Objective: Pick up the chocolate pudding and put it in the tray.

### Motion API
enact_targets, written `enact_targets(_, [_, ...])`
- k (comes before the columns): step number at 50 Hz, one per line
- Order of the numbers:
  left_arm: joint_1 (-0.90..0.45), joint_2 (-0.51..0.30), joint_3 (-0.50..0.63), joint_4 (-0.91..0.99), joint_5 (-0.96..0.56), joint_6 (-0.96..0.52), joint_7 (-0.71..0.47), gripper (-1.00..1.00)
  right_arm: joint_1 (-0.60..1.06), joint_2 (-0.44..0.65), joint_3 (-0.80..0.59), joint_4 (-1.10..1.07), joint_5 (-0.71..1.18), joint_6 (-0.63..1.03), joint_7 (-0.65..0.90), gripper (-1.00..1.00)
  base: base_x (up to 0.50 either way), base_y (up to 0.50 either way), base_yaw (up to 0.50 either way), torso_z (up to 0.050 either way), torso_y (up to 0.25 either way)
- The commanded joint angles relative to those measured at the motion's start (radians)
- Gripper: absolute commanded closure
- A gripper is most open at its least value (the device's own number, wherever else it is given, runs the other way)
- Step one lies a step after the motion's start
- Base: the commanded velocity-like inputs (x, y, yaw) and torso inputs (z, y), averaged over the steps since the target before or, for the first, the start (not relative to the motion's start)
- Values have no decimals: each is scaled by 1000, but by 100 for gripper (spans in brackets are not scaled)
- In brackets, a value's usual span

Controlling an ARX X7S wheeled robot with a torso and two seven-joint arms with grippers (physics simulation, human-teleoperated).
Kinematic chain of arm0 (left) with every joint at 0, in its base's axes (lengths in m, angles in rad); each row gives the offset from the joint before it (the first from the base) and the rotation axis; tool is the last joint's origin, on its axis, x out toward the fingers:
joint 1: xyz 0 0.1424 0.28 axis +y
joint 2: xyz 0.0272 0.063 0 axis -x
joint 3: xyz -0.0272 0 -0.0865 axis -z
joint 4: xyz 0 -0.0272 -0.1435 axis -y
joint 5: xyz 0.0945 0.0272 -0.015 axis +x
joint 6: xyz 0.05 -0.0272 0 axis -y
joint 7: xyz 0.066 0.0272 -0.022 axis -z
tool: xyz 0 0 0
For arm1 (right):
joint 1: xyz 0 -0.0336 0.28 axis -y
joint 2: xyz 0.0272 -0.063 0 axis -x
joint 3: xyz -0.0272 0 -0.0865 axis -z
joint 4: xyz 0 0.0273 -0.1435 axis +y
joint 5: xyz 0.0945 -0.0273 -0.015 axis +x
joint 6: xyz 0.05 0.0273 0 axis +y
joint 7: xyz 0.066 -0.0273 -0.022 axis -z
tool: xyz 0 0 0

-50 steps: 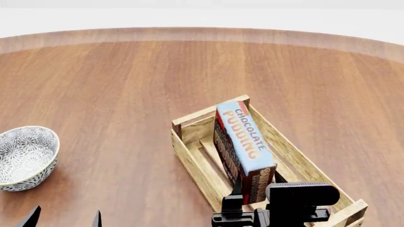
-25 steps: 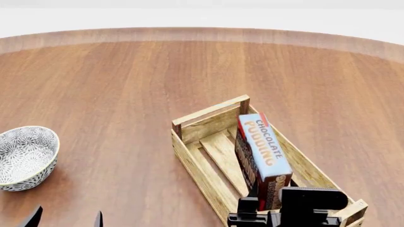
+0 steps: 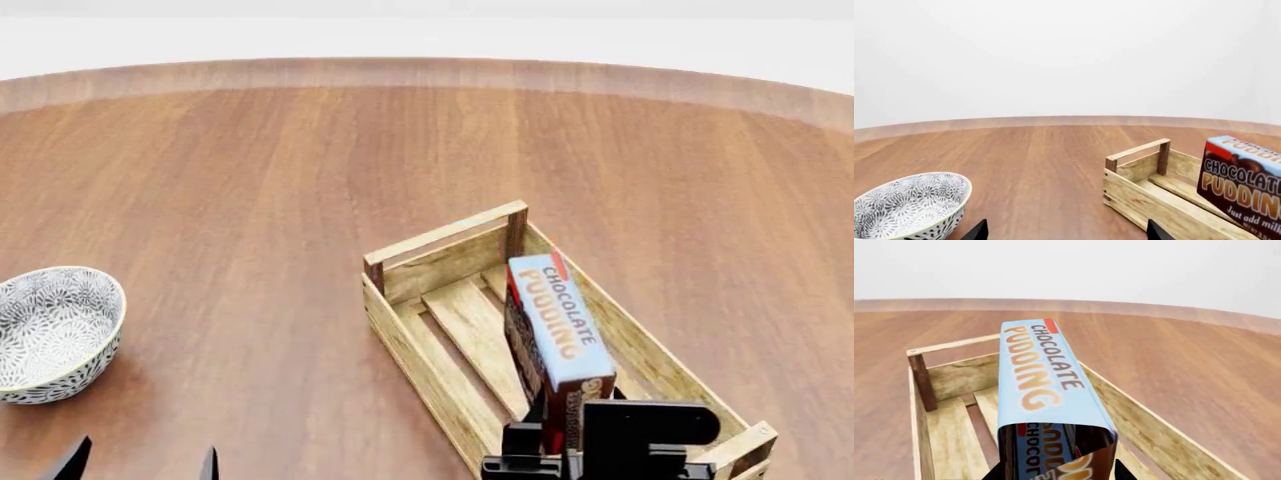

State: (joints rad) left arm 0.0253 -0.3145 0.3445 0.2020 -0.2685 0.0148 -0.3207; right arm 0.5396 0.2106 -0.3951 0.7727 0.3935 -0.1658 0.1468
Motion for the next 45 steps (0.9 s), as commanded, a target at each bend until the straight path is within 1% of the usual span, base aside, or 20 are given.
enact_targets(1, [-2,-2,3,-4,-2,3,-2,-100,23,-13,-1,55,-49,-28,2,100,0,0,0,0,0])
enact_targets(9, [-3,-5,3,0,-5,1,-5,-100,30,-18,-2,79,-48,-40,-2,100,0,0,0,0,1])
enact_targets(12, [-2,-5,4,1,-5,2,-6,-100,19,-11,-1,43,-44,-21,9,100,0,0,0,0,0])
enact_targets(24, [-4,-7,7,-4,-8,4,-7,-100,35,-20,-1,85,-45,-41,7,100,0,0,0,0,0])
enact_targets(25, [-4,-8,8,0,-8,1,-9,-100,40,-23,4,97,-43,-46,12,-100,0,0,0,0,0])
enact_targets(32, [-3,-8,10,-1,-8,6,-10,-100,17,0,0,7,-39,-2,33,-100,0,0,0,0,0])
enact_targets(41, [-2,-12,12,6,-8,4,-15,-100,28,-5,-2,50,-50,-27,37,-100,0,0,0,0,0])
enact_targets(45, [-3,-11,14,2,-7,7,-15,-100,24,-2,-2,37,-47,-20,40,-100,0,0,0,0,0])
